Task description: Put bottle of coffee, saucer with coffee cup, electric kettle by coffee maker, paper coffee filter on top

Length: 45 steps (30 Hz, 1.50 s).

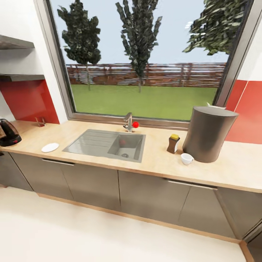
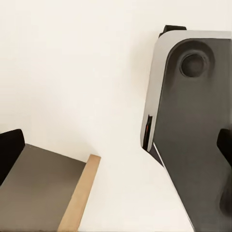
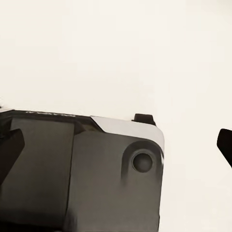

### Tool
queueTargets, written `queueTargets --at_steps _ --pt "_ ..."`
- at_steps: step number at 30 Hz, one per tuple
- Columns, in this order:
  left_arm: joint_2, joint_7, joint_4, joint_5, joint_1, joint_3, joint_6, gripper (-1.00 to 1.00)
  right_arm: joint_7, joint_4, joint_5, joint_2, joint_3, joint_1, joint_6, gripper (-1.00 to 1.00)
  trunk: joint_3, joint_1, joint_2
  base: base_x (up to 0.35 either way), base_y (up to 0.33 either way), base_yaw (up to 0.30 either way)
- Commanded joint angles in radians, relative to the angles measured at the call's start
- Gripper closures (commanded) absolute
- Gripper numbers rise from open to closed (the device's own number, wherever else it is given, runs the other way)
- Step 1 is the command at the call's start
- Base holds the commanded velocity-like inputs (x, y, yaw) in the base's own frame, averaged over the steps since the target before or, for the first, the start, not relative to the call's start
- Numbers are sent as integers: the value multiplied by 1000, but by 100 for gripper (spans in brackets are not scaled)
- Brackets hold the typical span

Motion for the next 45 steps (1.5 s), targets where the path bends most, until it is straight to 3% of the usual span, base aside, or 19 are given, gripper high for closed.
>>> queueTargets --at_steps 1,15,45 --pt "-1 -7 -5 -10 0 9 7 -100 0 1 -1 0 7 -1 -3 -100 -3 1 -2 0 0 270" --pt "-8 -8 -5 -7 -1 12 -2 -100 0 2 -1 -1 7 -1 -3 -100 -11 1 -2 121 53 274" --pt "-21 -21 -7 -4 -1 12 -4 -100 0 4 -1 -1 7 -1 -3 -100 0 1 -2 243 232 270"
